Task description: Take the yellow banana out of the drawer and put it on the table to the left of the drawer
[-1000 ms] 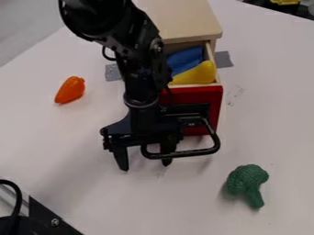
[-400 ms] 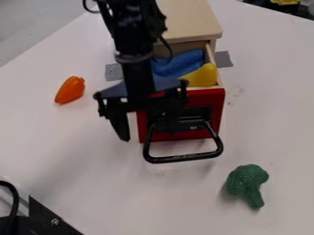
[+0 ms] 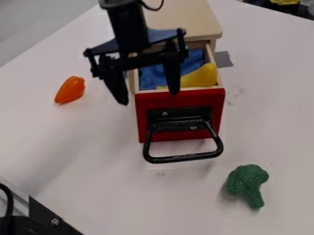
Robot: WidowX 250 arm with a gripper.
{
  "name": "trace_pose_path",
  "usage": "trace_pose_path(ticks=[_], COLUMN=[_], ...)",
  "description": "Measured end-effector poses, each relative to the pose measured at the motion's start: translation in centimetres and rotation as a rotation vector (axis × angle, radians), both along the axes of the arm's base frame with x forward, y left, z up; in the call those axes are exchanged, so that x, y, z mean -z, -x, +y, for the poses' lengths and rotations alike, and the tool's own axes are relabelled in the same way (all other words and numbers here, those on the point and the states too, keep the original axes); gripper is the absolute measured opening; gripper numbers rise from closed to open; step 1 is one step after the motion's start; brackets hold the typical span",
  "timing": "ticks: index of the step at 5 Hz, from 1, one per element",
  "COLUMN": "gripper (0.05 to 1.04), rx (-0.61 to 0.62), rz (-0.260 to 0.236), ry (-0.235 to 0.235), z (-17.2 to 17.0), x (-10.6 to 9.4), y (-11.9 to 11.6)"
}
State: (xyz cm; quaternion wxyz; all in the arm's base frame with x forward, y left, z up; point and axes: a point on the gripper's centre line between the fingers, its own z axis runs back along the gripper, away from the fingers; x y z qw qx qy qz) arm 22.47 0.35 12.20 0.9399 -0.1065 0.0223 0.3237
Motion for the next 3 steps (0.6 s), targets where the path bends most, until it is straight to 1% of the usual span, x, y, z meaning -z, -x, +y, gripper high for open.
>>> trace_pose_path(ticks=[1,2,3], gripper=[1.000,1.001,1.001], rx=[-0.121,-0.357,-0.561], rz=[0.096,0.203,0.244], ry=[0.051,0.129,0.179], z=[0.2,0.7,1.0], x=[1.3,3.3,3.8], y=[-2.5,-4.6,-5.9])
